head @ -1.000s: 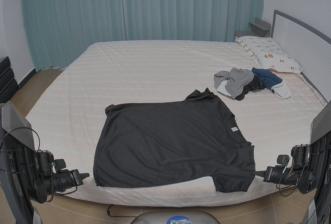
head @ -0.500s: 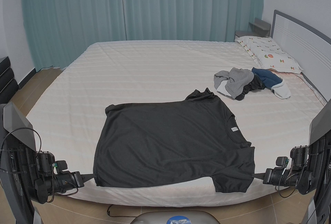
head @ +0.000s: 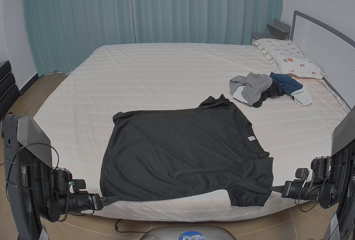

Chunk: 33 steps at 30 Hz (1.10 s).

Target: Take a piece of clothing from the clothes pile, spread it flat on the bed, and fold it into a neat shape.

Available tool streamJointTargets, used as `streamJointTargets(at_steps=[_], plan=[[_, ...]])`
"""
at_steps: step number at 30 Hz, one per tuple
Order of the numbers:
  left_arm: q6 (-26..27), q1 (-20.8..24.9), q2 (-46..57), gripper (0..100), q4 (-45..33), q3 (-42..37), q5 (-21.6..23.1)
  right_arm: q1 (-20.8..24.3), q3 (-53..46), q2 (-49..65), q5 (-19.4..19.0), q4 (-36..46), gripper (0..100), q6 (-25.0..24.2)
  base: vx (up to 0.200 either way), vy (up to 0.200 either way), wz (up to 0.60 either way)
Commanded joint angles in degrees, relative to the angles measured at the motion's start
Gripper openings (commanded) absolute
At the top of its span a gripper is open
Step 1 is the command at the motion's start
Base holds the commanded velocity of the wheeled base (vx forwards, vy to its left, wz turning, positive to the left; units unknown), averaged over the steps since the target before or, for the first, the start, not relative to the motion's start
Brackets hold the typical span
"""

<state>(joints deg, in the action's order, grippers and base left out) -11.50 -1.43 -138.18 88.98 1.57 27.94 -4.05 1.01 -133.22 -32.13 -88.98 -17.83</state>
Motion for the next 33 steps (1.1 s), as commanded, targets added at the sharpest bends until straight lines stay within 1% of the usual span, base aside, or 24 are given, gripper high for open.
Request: streamJointTargets(at_steps=[1,4,14,20,25,32,33], plan=[[-0.02,1.43,-2.01,100,0.76,1.24,-0.34,0.09,-0.57,-0.11,-0.03,-0.67,0,-0.01,0.0,0.0,0.0],[-0.28,1.69,-2.09,100,0.76,1.86,-1.31,0.09,-0.57,-0.2,-0.03,-0.67,0,-0.01,0.0,0.0,0.0],[-3.53,2.48,-2.01,100,0.76,3.88,-1.49,0.53,-0.48,-0.2,-0.03,-0.67,0,-0.09,0.0,0.0,0.0],[-3.53,3.27,-2.18,100,0.76,4.58,-1.66,0.62,-0.31,-0.11,-0.03,-0.67,0,-0.36,0.0,0.0,0.0],[-3.71,3.98,-2.8,100,0.76,5.11,-3.68,0.53,-0.22,-0.11,-0.03,-0.67,0,-0.53,0.0,0.0,0.0],[-5.29,4.15,-2.53,100,0.76,5.19,-3.86,0.53,-0.22,-0.02,-0.03,-0.67,0,-0.53,0.0,0.0,0.0],[-5.29,4.15,-2.53,0,0.76,5.19,-3.86,0.53,-0.22,-0.02,-0.03,-0.67,0,-0.53,0.0,0.0,0.0]])
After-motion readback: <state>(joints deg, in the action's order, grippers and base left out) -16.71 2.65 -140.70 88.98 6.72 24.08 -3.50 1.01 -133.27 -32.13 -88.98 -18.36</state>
